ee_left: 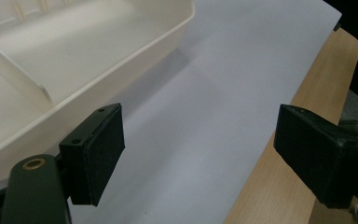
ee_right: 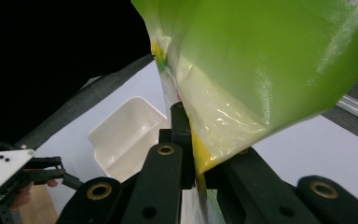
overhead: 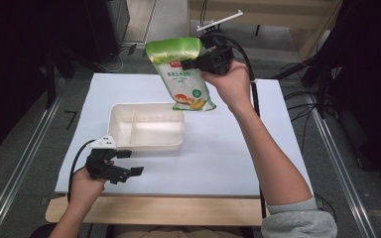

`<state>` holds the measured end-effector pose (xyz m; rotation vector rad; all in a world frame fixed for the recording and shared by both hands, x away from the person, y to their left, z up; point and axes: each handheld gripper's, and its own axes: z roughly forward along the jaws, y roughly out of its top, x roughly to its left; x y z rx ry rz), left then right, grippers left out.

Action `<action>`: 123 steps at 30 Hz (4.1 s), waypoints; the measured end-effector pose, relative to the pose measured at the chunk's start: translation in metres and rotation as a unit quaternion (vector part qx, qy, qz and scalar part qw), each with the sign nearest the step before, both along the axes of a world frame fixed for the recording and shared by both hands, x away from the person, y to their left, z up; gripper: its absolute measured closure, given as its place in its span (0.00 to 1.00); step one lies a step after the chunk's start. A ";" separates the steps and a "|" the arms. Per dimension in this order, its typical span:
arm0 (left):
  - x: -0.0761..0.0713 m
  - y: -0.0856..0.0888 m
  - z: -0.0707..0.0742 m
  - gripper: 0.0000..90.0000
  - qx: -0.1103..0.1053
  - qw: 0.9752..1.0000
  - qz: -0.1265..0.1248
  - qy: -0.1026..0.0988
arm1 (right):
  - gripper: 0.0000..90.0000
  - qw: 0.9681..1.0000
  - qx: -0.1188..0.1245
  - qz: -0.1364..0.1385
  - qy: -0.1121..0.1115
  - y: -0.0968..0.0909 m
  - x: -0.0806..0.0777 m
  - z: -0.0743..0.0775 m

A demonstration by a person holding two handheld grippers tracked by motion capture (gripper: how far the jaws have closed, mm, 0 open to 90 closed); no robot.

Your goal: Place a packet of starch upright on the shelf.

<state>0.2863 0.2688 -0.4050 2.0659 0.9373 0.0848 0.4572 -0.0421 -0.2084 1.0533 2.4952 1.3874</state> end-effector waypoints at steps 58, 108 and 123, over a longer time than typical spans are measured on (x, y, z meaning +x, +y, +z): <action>0.000 0.000 0.000 0.19 0.000 1.000 -0.004 -0.002 | 0.96 0.995 -0.041 0.017 0.092 0.059 0.034 -0.146; 0.000 -0.001 0.000 0.19 0.004 1.000 0.000 0.001 | 0.48 0.999 -0.005 0.017 0.037 -0.061 -0.046 -0.138; -0.001 -0.001 0.000 0.19 0.007 1.000 -0.003 0.001 | 0.47 0.999 0.003 0.033 0.019 -0.074 -0.087 -0.174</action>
